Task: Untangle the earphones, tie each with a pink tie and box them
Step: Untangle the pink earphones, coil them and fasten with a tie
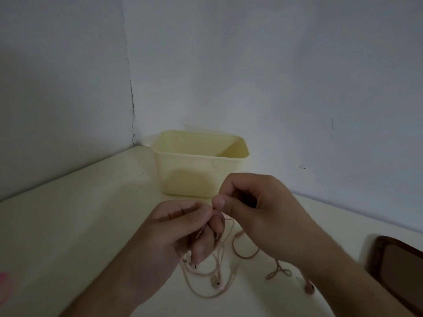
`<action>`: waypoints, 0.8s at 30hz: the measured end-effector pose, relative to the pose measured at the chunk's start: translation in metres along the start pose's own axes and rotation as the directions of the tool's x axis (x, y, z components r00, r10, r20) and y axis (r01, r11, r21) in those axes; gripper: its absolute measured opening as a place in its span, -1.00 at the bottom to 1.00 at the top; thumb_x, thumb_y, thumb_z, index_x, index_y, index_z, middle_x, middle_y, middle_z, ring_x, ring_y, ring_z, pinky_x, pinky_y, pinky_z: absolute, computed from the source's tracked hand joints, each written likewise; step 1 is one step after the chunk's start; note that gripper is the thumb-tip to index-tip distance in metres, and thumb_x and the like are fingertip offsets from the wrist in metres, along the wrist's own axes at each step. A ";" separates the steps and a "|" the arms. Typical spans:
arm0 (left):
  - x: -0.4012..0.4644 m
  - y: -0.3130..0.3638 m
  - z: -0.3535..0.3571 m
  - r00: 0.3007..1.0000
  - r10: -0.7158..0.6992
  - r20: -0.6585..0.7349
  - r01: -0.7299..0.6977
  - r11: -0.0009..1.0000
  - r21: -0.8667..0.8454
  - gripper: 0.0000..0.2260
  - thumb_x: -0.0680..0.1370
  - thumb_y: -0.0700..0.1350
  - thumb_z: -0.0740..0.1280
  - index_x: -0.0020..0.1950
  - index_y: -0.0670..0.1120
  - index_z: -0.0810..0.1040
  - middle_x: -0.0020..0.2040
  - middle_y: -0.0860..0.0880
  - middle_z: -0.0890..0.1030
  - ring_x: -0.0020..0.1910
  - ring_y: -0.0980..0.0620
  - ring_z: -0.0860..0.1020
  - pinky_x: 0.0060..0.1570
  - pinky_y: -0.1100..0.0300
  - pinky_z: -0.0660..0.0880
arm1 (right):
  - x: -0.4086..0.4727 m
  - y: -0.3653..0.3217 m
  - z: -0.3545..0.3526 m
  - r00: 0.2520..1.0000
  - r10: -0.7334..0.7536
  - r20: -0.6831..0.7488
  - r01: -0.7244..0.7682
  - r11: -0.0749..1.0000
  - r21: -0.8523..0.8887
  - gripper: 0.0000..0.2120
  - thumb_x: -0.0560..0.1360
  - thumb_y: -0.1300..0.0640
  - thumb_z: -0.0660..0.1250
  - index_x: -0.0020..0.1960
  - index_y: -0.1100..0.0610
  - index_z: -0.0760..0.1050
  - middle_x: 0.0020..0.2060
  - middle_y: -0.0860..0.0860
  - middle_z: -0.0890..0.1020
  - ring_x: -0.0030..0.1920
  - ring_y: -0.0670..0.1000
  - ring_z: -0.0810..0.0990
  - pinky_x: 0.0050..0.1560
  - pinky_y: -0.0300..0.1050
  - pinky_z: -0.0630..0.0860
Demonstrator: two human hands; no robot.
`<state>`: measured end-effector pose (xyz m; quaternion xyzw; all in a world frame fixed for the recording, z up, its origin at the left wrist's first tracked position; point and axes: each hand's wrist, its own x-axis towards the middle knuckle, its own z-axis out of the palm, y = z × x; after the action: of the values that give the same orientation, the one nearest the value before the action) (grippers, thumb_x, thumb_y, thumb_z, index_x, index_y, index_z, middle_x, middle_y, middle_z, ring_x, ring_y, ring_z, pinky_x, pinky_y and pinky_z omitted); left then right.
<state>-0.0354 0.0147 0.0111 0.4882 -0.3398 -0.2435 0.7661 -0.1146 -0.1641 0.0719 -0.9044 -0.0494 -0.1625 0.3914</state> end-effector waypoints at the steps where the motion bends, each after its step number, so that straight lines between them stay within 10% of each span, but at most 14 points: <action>1: -0.001 0.000 0.000 1.000 0.005 0.022 -0.003 0.996 -0.087 -0.71 0.60 -0.04 0.38 -0.09 -0.29 0.61 -0.45 -0.10 0.44 -0.43 -0.05 0.38 -0.29 0.21 0.43 | 0.000 0.001 0.001 1.000 0.003 0.007 -0.003 1.000 0.015 -0.73 0.64 0.02 0.38 -0.23 0.04 0.56 -0.46 -0.14 0.44 -0.42 -0.15 0.38 -0.36 -0.26 0.35; 11: 0.009 0.004 -0.009 0.965 0.185 -0.185 -0.237 0.920 -0.314 -0.62 0.51 -0.30 0.36 0.31 -0.41 0.56 0.33 -0.36 0.60 0.36 -0.28 0.59 0.27 0.07 0.57 | -0.004 0.010 0.036 0.972 0.088 0.216 -0.037 0.973 -0.227 -0.83 0.68 0.16 0.22 -0.03 -0.03 0.52 -0.26 -0.13 0.54 -0.31 -0.19 0.49 -0.28 -0.30 0.37; 18: 0.003 -0.008 0.003 0.962 0.186 -0.197 -0.101 0.921 0.377 -0.77 0.60 -0.07 0.30 0.22 -0.05 0.63 0.06 0.03 0.75 0.13 0.08 0.68 0.08 0.36 0.52 | -0.003 -0.005 0.018 0.986 0.047 0.160 -0.005 0.968 -0.250 -0.79 0.66 0.06 0.32 -0.16 -0.04 0.51 -0.33 -0.23 0.58 -0.32 -0.17 0.52 -0.30 -0.27 0.38; 24: 0.002 -0.001 0.004 0.984 0.145 -0.099 -0.097 0.918 0.384 -0.77 0.61 -0.08 0.26 -0.02 -0.16 0.66 -0.24 -0.09 0.66 -0.18 0.00 0.59 -0.09 0.28 0.49 | 0.001 -0.002 -0.010 0.995 0.094 0.029 -0.092 0.994 -0.065 -0.80 0.53 -0.01 0.53 -0.20 0.05 0.64 -0.35 -0.05 0.67 -0.34 -0.04 0.57 -0.19 -0.03 0.57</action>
<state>-0.0368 0.0107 0.0118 0.6187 -0.3610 -0.0946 0.6913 -0.1170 -0.1703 0.0802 -0.9203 -0.0084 -0.1311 0.3685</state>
